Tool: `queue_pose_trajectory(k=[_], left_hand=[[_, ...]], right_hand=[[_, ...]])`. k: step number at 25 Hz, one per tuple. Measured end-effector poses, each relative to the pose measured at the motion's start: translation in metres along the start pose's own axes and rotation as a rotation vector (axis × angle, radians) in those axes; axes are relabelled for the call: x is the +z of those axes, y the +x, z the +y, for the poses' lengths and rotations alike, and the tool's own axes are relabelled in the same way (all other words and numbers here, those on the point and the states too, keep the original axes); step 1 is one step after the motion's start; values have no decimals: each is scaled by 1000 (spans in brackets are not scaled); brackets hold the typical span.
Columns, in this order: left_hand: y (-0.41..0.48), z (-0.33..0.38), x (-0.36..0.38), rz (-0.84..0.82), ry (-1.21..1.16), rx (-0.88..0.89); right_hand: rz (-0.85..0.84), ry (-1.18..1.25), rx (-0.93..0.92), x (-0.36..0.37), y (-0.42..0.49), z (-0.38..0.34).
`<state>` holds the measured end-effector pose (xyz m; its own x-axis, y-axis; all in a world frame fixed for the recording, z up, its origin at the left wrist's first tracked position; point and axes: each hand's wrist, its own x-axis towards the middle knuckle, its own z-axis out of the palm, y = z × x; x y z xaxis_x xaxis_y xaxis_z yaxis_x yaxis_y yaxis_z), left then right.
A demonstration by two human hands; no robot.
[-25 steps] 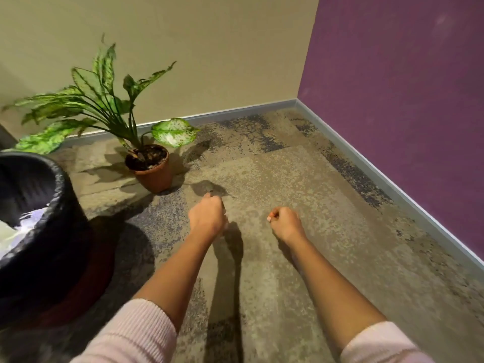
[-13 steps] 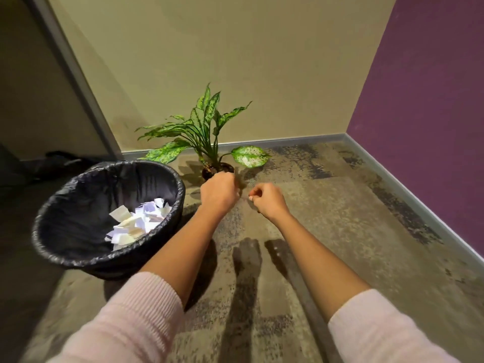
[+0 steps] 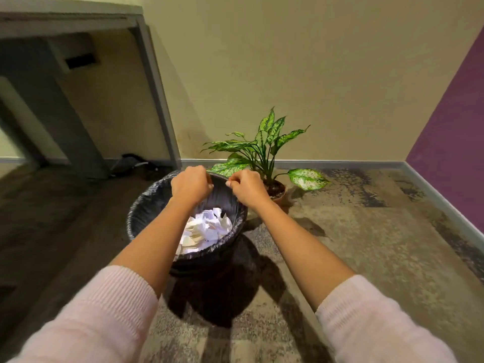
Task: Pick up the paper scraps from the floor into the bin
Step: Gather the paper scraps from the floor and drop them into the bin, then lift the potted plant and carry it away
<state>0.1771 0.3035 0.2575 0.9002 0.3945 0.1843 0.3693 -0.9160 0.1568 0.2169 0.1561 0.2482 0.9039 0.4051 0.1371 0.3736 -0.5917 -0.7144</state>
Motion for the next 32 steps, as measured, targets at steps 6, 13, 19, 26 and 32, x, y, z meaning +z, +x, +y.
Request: queue_pose_trajectory(k=[6, 13, 19, 26, 32], left_hand=[[-2, -26, 11, -57, -39, -78], [-8, -13, 11, -25, -52, -66], [-19, 41, 15, 21, -93, 33], [-46, 133, 37, 73, -168, 336], [-70, 193, 122, -11, -65, 452]], right_hand=[[-105, -52, -35, 22, 3, -18], [-61, -79, -37, 10, -5, -7], [-4, -185, 19, -20, -20, 24], [58, -205, 165, -60, -48, 91], [17, -357, 207, -51, -63, 182]])
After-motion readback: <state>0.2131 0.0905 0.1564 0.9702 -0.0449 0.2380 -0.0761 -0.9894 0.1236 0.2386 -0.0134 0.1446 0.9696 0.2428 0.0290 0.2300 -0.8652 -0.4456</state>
